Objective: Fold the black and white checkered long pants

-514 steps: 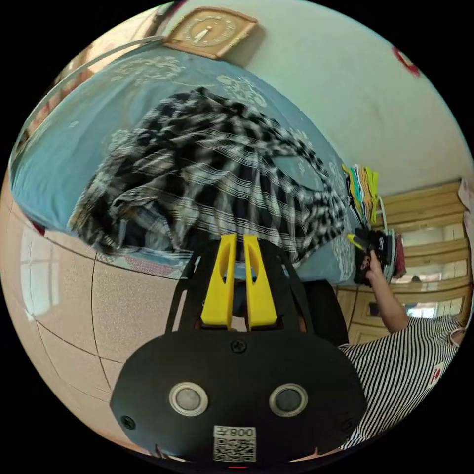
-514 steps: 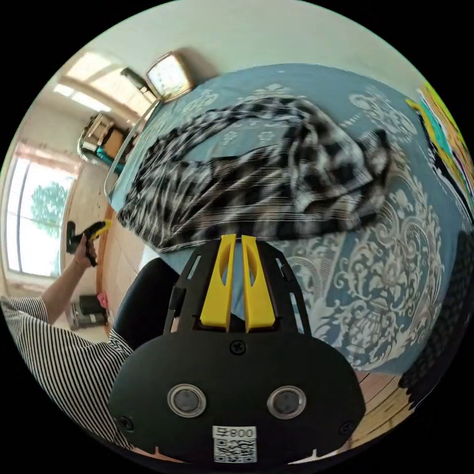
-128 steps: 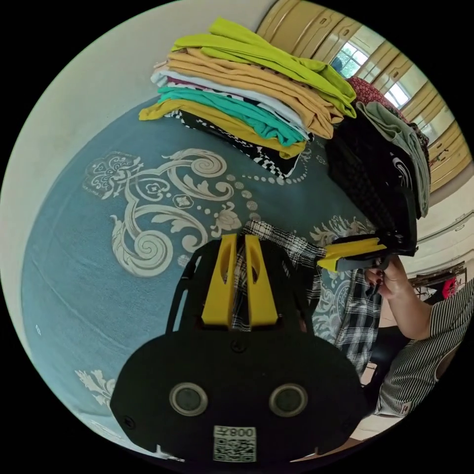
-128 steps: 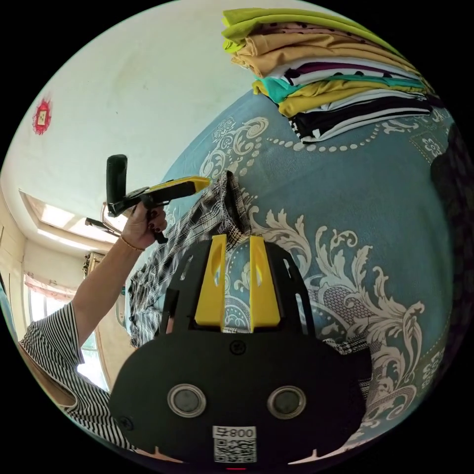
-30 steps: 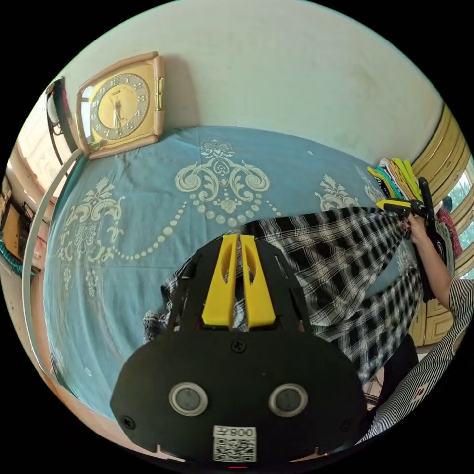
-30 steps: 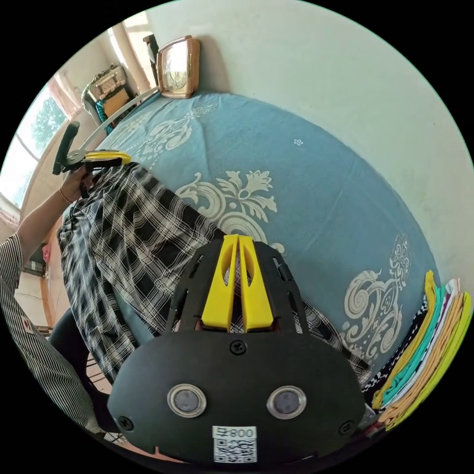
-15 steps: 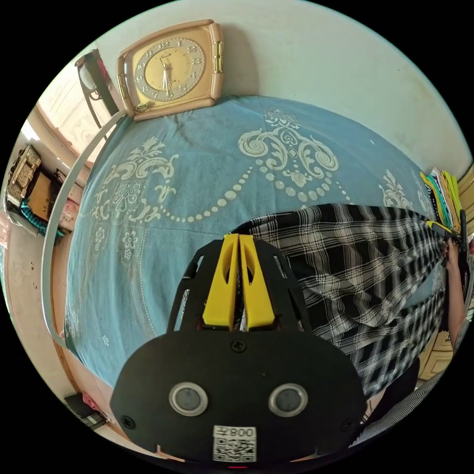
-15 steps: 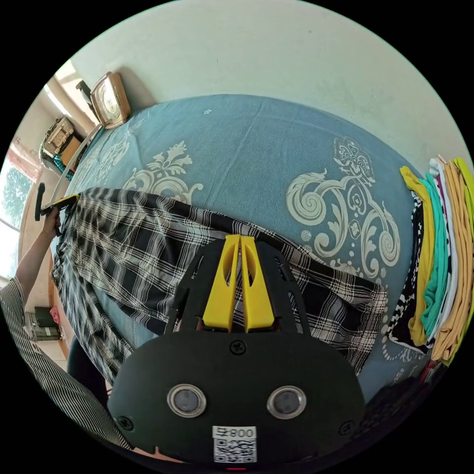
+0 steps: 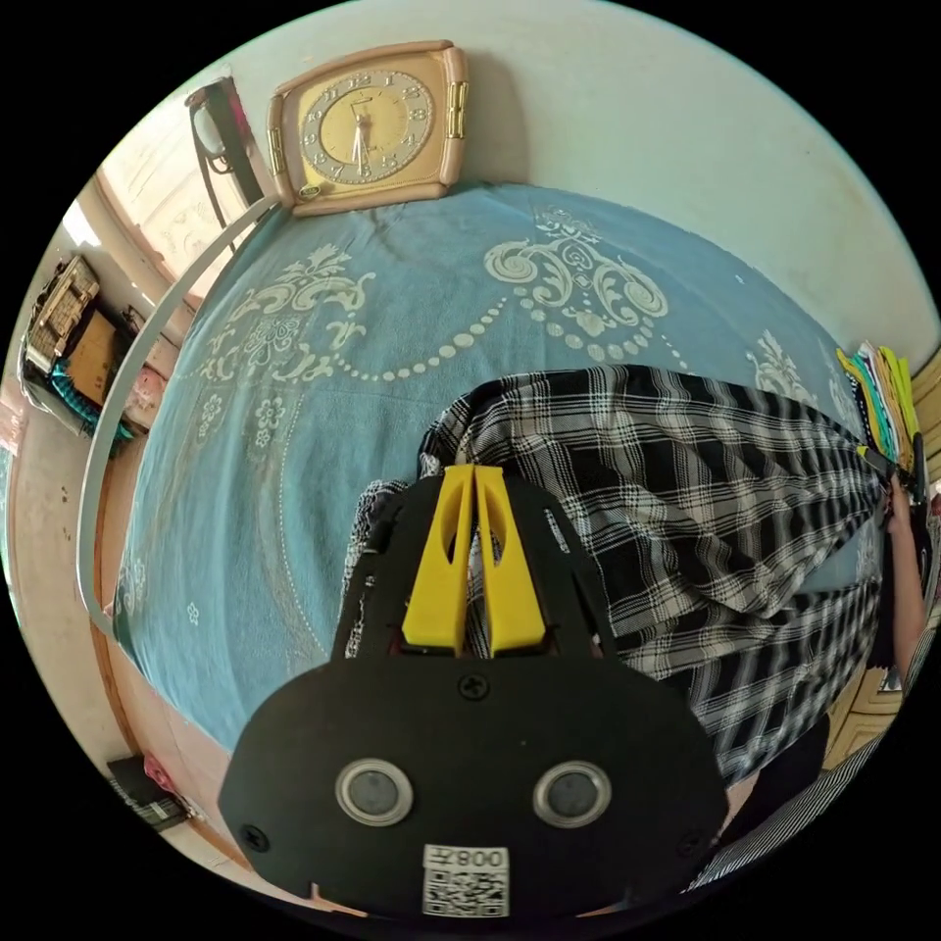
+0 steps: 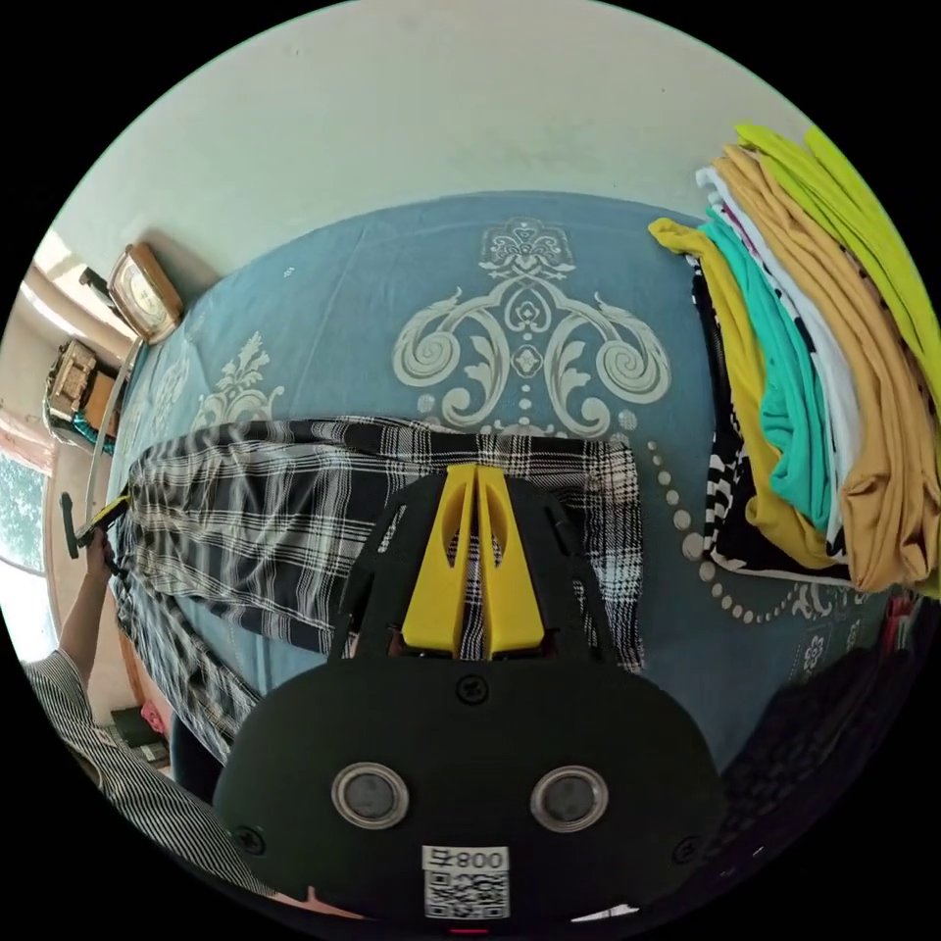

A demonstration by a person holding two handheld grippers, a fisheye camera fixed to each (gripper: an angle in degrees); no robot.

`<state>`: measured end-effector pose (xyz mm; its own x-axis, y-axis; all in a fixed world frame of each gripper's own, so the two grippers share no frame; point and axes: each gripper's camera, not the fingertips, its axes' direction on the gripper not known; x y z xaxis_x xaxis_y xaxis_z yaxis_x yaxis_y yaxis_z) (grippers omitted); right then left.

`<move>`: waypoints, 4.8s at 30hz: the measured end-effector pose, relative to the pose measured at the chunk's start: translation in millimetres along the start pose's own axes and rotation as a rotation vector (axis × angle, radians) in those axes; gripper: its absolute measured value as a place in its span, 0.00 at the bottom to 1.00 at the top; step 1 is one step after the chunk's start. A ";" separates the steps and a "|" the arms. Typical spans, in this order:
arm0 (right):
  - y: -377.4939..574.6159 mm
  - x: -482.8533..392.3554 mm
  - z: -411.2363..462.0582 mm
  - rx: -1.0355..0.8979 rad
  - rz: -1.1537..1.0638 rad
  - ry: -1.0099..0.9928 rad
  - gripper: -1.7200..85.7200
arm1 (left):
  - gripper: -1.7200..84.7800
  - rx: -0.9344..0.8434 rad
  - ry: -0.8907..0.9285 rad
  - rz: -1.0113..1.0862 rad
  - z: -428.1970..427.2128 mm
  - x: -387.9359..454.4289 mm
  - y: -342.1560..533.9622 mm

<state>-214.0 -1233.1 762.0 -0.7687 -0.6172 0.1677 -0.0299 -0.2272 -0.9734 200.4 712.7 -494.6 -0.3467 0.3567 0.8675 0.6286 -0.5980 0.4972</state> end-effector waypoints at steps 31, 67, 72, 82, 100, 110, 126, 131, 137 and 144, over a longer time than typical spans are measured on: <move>213.6 -264.2 -13.2 -0.277 -0.530 -0.213 0.02 | 0.02 -0.071 0.113 -0.184 -50.5 -89.1 181.5; 287.7 -432.4 0.2 -0.309 -0.573 -0.215 0.02 | 0.02 0.174 0.184 -0.065 -137.0 -87.2 198.8; 321.0 -437.8 -19.1 -0.309 -0.578 -0.141 0.02 | 0.02 -0.018 0.106 0.038 -134.3 -48.4 279.3; 359.7 -471.2 -10.5 -0.398 -0.666 0.095 0.02 | 0.02 -0.168 0.052 0.091 -126.2 -29.8 272.1; 387.0 -414.5 -66.8 -0.291 -0.479 0.112 0.02 | 0.02 -0.176 0.041 0.029 -148.2 38.0 277.7; 365.9 -377.4 -78.6 -0.316 -0.472 0.037 0.02 | 0.02 -0.139 0.064 0.012 -163.0 40.7 251.4; 318.6 -147.3 -173.8 -0.137 0.020 0.166 0.02 | 0.02 -0.140 0.173 0.259 -151.0 122.9 190.0; 251.4 -168.4 -166.9 -0.101 -0.132 0.064 0.03 | 0.03 -0.061 0.214 0.251 -154.8 108.6 119.5; 136.2 -230.5 -142.2 -0.104 -0.414 -0.064 0.06 | 0.04 -0.016 0.215 0.254 -137.5 83.5 10.2; 30.6 -321.2 -99.9 -0.104 -0.678 -0.104 0.09 | 0.08 -0.069 0.105 0.276 -98.4 53.5 -90.9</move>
<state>-31.8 -966.5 662.7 -0.4935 -0.4343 0.7536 -0.5473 -0.5183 -0.6571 56.3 715.5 -491.8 -0.2418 0.0995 0.9652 0.6614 -0.7110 0.2389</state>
